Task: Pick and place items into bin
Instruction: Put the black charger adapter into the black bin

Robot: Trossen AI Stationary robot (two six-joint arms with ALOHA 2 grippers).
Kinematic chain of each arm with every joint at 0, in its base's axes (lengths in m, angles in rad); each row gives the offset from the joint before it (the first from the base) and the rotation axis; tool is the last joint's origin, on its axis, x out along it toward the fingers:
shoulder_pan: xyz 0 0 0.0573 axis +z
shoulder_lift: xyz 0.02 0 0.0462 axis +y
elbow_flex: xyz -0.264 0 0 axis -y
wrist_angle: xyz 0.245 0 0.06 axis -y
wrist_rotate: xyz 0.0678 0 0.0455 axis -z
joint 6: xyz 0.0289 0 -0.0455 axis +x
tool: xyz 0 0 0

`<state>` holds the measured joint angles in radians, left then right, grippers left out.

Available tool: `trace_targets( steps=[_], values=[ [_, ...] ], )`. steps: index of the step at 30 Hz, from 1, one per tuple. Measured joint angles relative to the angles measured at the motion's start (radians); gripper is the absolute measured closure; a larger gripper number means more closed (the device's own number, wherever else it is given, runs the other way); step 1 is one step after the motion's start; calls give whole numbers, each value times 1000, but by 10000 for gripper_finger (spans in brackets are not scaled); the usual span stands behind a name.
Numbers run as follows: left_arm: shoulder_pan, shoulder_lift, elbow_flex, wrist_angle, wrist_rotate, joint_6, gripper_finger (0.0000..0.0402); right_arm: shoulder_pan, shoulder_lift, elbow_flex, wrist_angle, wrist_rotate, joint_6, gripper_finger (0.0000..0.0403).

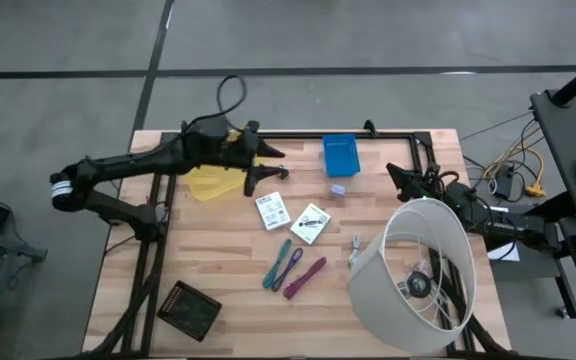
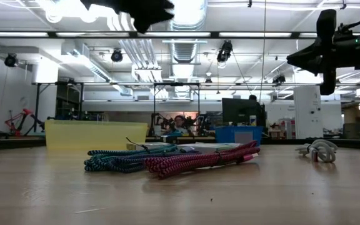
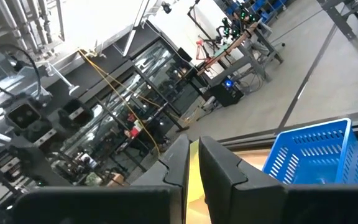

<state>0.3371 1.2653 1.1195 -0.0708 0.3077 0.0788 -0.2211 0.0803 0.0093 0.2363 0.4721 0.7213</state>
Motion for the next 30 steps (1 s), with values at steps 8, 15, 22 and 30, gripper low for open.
trace_targets(
  steps=[8, 15, 22, 30],
  values=[
    [63, 197, 169, -200, 0, 110, 231, 0, 44, 0, 0, -2, 1, 376],
    [84, 333, 231, -155, -130, 291, 231, 0, 96, 0, 0, -2, -6, 376],
    [89, 380, 230, -124, -300, 375, 231, 0, 146, 0, 0, -4, -23, 376],
    [128, 428, 260, -266, -266, 515, 220, 0, 165, 0, 1, -4, -27, 376]
  ],
)
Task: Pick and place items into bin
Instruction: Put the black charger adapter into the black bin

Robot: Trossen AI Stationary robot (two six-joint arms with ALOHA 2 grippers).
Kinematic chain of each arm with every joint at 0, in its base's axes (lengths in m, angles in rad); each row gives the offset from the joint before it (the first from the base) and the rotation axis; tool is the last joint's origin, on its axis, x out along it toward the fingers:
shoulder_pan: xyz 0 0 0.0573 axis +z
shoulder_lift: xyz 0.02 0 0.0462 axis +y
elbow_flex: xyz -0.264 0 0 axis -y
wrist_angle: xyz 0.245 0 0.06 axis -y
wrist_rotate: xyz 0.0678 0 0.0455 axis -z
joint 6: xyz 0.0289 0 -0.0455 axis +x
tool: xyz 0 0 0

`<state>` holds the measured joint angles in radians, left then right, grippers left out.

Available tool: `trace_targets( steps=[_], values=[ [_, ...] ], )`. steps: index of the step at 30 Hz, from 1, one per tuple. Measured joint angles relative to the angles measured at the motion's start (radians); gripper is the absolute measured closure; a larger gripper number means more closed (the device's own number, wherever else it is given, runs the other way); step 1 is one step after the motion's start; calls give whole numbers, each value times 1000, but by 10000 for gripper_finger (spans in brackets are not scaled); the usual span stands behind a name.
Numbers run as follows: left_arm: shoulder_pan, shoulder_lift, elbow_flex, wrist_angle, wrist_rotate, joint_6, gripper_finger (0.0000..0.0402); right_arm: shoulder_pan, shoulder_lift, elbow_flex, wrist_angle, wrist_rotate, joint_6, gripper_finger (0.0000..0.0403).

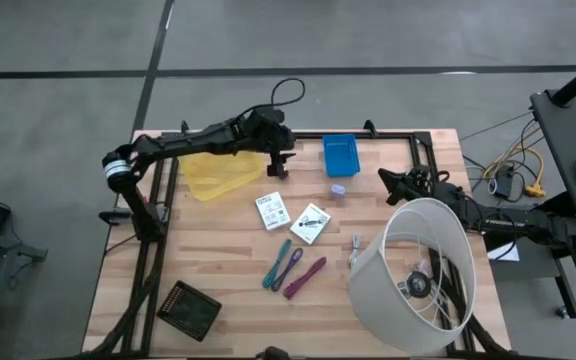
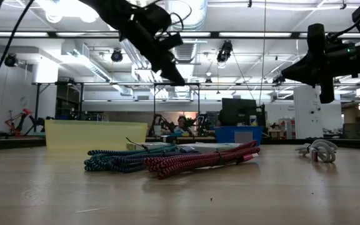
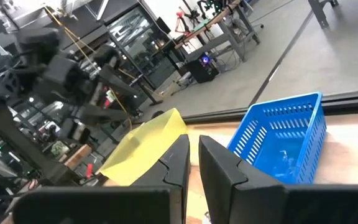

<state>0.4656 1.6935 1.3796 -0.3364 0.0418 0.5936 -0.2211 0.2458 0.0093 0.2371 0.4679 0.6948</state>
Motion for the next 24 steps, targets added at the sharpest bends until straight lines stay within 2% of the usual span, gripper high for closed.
trace_targets(
  steps=[7, 11, 24],
  values=[
    [19, 112, 114, -283, 0, 132, 159, 0, 3, 0, 2, 0, 0, 376],
    [19, 186, 191, -411, 0, 206, 143, 0, 11, 0, 0, 0, 0, 376],
    [21, 352, 321, -480, -3, 298, 141, 0, 18, 0, 0, 1, 0, 376]
  ],
)
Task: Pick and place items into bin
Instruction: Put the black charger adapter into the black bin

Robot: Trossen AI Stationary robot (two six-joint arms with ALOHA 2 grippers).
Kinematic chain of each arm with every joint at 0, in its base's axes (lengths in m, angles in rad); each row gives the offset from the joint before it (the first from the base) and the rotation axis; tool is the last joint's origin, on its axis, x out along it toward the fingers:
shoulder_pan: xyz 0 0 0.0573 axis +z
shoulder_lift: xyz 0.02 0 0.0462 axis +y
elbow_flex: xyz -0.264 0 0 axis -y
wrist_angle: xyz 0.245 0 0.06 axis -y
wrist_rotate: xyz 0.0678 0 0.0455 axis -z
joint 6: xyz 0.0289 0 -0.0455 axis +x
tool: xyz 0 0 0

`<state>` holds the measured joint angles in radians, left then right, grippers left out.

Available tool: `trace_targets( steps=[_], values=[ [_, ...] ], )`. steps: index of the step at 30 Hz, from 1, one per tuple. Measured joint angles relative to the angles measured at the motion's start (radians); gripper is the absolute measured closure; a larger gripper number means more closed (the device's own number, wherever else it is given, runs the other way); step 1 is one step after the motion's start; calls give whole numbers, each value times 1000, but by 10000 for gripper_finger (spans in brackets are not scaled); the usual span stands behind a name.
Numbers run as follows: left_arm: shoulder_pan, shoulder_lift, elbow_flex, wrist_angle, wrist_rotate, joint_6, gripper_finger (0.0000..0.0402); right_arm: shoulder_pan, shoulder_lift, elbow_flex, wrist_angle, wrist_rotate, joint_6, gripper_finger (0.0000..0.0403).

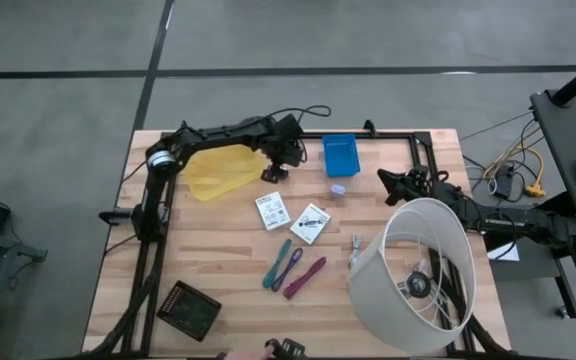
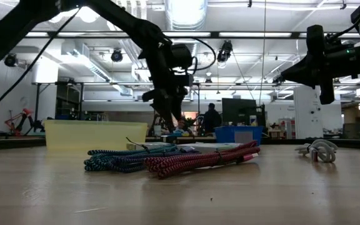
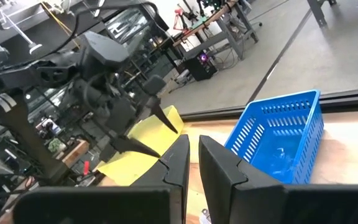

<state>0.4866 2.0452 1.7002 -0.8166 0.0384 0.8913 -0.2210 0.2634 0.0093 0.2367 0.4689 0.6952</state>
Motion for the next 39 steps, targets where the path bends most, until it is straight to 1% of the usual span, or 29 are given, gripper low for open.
trace_targets(
  steps=[4, 9, 17, 20, 24, 30, 35, 39],
  values=[
    [0, 17, 12, -50, 0, 17, 141, 0, 5, 0, 1, 1, 0, 376],
    [3, 18, 1, -45, -1, 89, 141, 0, 10, 0, 0, 0, 0, 376],
    [3, 18, -8, -24, 4, 95, 141, 0, 13, 0, -1, 1, 0, 376],
    [3, 18, -22, -31, 4, 137, 141, 0, 13, 0, -1, 2, 0, 376],
    [3, 18, -23, -22, 4, 142, 141, 0, 13, 0, -1, 2, 0, 376],
    [4, 50, -22, 4, 3, 147, 141, 0, 13, 0, -1, 2, 0, 376],
    [3, 88, -18, -8, -73, 140, 141, 0, 15, 0, 0, 3, 0, 376],
    [3, 96, -18, -3, -78, 141, 141, 0, 16, 0, 0, 3, 0, 376]
  ],
)
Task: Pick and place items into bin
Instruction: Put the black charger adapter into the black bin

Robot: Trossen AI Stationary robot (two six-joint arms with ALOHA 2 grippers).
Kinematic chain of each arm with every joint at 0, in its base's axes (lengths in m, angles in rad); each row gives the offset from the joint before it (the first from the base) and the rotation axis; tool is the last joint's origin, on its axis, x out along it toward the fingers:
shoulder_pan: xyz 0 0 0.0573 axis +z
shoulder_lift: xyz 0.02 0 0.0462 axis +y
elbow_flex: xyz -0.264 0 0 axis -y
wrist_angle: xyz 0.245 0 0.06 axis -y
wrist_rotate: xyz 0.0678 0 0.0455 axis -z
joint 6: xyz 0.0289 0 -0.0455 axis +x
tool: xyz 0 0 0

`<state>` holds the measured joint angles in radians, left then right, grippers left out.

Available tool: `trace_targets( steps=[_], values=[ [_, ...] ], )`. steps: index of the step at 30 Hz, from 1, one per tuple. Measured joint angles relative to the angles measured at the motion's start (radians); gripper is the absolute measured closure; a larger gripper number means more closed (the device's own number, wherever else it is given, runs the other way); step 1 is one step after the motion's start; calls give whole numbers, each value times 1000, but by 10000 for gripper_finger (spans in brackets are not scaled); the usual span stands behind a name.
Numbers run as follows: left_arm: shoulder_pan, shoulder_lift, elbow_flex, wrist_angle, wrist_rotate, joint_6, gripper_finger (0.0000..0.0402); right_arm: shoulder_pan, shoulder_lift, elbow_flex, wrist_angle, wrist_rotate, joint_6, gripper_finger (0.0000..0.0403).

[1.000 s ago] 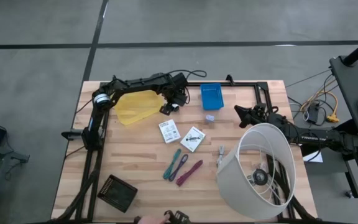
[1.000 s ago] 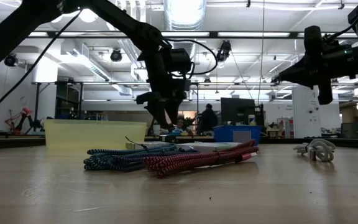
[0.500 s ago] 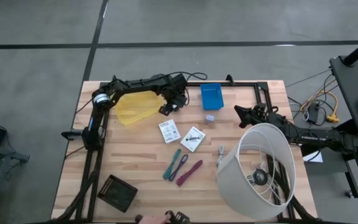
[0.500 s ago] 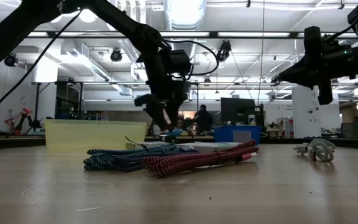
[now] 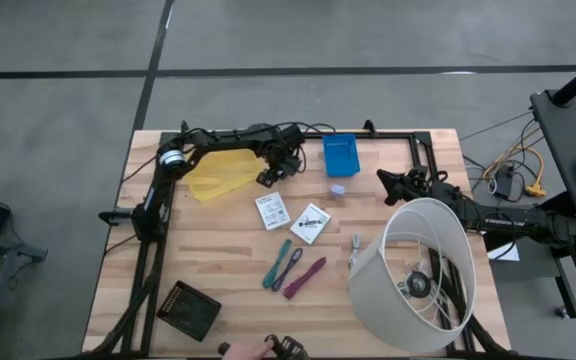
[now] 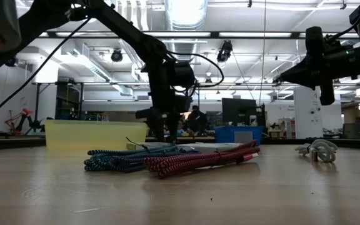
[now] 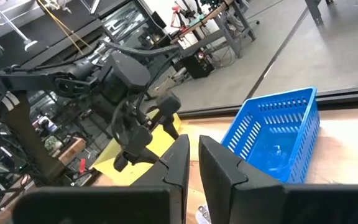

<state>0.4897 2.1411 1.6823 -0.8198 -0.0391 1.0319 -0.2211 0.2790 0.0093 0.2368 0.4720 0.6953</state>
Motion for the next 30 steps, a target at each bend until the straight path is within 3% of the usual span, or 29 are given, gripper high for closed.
trace_targets(
  steps=[7, 21, 30],
  values=[
    [0, 1, -3, 3, 14, 20, 158, 0, 0, 0, 0, 0, 0, 376],
    [0, 1, -4, 42, 29, 23, 263, 0, 0, 0, 0, 0, 0, 376],
    [0, 1, -4, 79, 29, 21, 272, 0, 0, 0, 0, 0, 0, 376]
  ],
)
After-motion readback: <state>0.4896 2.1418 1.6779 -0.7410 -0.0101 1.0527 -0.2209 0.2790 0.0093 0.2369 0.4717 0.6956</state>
